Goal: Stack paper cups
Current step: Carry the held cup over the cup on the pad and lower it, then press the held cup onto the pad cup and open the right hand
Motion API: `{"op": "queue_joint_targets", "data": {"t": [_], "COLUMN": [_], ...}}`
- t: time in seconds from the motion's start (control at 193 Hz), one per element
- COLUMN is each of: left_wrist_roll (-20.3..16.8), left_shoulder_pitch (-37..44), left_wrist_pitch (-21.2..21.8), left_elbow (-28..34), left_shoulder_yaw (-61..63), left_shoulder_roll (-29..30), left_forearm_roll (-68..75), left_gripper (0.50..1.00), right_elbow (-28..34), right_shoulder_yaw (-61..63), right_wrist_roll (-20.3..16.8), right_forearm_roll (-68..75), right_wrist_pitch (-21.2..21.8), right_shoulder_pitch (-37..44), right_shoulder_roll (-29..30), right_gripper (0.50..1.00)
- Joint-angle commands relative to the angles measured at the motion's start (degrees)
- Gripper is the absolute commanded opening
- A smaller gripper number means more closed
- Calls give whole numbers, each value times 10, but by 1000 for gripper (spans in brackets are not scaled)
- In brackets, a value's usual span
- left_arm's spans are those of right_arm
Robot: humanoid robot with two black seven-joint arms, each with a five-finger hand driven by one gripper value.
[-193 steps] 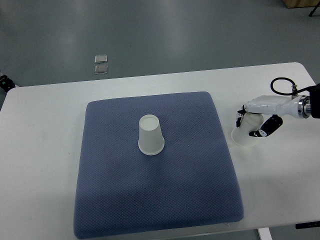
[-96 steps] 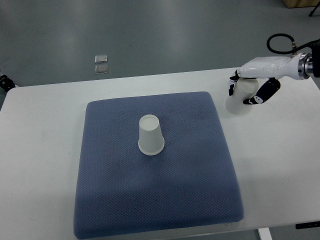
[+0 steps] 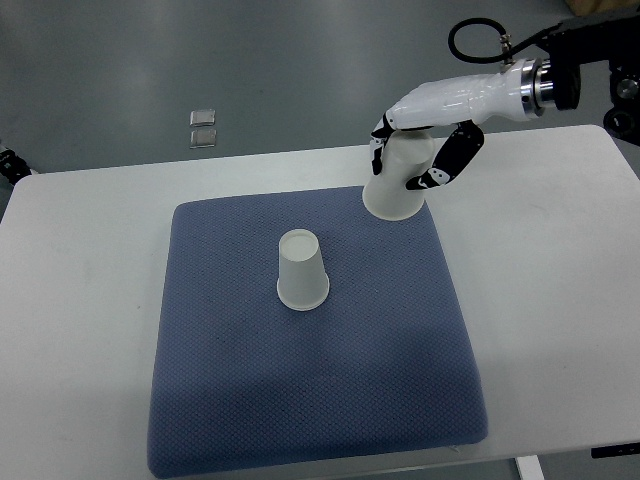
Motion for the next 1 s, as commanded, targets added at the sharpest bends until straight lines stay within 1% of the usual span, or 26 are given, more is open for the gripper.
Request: {"op": "queue_joint_targets", "data": {"t": [0.0,0.078,0.244,0.488,0.862,0.997], "left_wrist_roll": [0,0,0,0,0,0], "left_shoulder_pitch": [0,0,0,0,0,0], "left_wrist_pitch": [0,0,0,0,0,0], "left_elbow": [0,0,0,0,0,0], "left_shoulder_yaw": [0,0,0,0,0,0], "left_shoulder_roll": [0,0,0,0,0,0], "left_forearm_roll": [0,0,0,0,0,0], "left_gripper": [1000,1000,1000,1000,1000,1000], "right_elbow": [-1,-2,-7,-28,-87,-101], "right_shoulder_yaw": [3,3,2,-1,-6,-7], "right_wrist_roll": [0,0,-2,-3,-4,-3], "right_forearm_roll": [1,1,1,1,-6,-7], "right_wrist_pitch": [12,16,18,22,20,24], "right_shoulder_pitch": [18,26,29,31,21,13], "right_shoulder_roll": [30,60,104,155,191,194], "right_gripper": [637,637,637,639,641,641]}}
